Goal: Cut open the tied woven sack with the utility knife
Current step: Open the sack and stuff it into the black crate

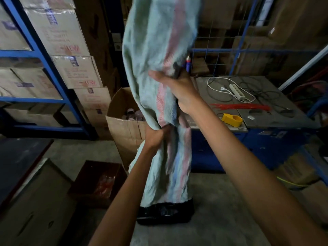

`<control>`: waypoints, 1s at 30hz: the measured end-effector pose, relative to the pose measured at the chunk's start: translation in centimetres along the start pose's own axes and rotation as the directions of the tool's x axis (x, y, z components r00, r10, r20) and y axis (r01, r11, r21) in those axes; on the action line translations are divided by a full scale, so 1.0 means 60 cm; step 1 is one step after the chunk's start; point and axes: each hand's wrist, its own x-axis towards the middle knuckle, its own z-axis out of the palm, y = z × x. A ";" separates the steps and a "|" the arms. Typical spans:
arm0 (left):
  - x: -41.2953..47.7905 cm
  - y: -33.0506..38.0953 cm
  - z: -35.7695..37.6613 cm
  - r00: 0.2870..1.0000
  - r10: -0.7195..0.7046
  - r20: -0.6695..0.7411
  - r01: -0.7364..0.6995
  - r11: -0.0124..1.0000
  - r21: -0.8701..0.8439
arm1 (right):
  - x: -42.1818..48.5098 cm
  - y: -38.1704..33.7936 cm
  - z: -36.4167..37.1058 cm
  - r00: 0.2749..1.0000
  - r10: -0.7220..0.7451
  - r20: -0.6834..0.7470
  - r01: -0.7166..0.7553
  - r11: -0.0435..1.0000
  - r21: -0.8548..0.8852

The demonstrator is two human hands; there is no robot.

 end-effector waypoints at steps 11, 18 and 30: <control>0.029 0.099 -0.045 0.964 -0.237 0.116 0.260 0.776 -0.575 | -0.086 0.189 -0.175 0.848 0.453 0.274 -0.278 0.821 -0.499; 0.015 0.132 -0.015 0.953 -0.209 0.219 0.293 0.446 -0.846 | -0.158 0.308 -0.118 0.948 0.273 0.163 -0.162 0.856 -0.492; -0.030 0.065 -0.149 0.780 -0.557 0.286 0.581 0.814 -0.001 | -0.083 0.184 -0.145 0.860 -0.217 -0.463 -0.028 0.884 -0.466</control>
